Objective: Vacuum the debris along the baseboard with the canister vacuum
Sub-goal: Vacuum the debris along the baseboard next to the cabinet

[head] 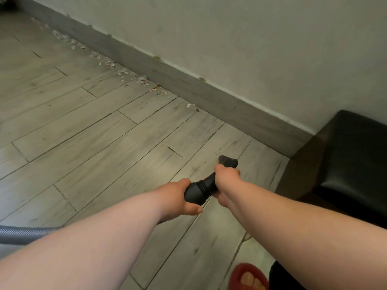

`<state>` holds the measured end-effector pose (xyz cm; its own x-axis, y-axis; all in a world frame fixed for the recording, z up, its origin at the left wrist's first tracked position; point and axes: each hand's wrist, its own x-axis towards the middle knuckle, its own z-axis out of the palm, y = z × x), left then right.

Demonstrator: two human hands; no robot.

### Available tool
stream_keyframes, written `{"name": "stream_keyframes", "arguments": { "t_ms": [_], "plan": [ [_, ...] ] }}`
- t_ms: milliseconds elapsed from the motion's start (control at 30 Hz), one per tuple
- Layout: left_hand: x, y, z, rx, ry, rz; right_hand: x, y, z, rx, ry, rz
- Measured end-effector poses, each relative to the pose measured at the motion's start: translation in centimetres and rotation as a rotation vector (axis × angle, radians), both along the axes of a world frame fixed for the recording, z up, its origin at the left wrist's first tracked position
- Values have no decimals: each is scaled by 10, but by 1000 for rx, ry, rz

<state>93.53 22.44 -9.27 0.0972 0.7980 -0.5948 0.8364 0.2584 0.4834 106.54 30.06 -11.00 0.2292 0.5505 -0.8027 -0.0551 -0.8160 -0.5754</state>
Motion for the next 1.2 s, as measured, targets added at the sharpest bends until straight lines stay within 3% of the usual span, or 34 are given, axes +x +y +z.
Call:
{"name": "stream_keyframes", "arguments": {
  "t_ms": [267, 433, 600, 1200],
  "plan": [
    [53, 81, -14, 37, -99, 12, 54, 62, -10, 43, -48, -245],
    [86, 129, -22, 65, -48, -10, 77, 106, -22, 199, -71, -301],
    [88, 161, -21, 41, -35, -58, 85, 133, -22, 123, -77, -417],
    [2, 183, -14, 16, 109, 167, -21, 177, -25, 163, 112, -171]
  ]
}}
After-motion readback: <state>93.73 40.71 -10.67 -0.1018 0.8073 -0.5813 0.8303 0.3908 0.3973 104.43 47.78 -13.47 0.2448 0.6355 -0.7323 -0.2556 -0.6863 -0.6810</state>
